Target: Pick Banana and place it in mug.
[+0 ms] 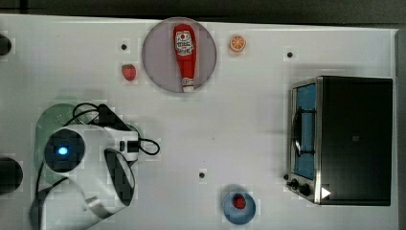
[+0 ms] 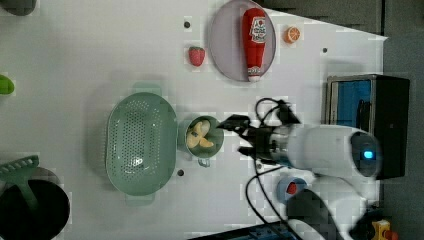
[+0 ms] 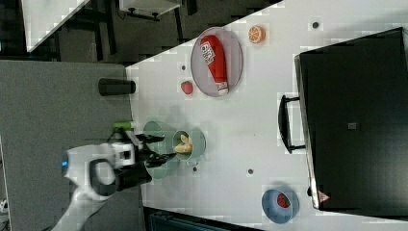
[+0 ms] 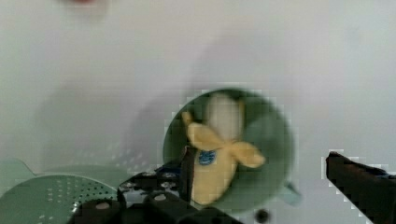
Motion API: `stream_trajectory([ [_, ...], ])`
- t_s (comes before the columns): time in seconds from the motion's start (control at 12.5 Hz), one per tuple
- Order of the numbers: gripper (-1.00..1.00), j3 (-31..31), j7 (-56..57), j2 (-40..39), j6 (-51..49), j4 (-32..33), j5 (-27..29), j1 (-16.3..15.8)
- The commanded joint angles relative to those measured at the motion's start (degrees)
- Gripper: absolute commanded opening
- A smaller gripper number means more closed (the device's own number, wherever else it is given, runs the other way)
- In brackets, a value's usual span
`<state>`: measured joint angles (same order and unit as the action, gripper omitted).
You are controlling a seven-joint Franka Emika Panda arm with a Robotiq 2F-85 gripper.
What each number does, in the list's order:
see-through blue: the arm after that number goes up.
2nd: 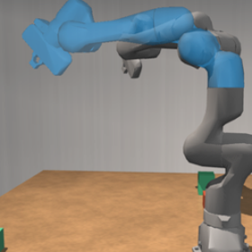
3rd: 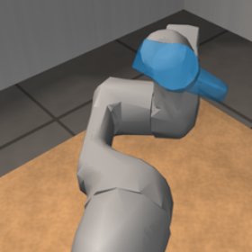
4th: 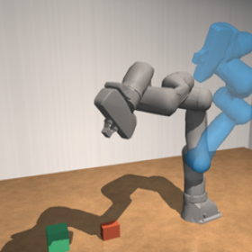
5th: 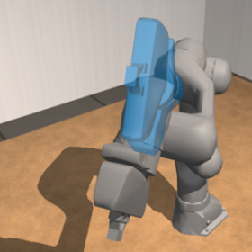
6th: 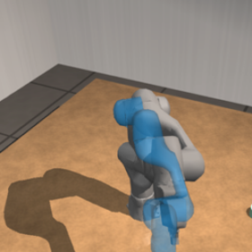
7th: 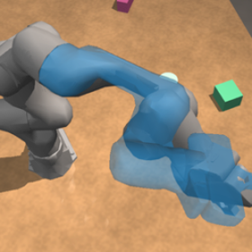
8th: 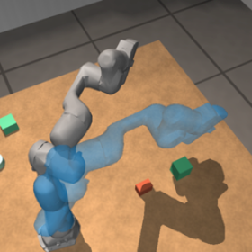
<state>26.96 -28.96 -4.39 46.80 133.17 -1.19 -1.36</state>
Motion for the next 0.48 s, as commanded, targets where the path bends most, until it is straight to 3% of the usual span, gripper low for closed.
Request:
stream_trajectory([
  [0.08,1.00,-3.65,-1.84,8.12,-11.29,-7.23,0.86,0.91],
  [0.48,1.00,-14.05,5.14,15.22,-32.57,-19.50,0.90,1.41],
])
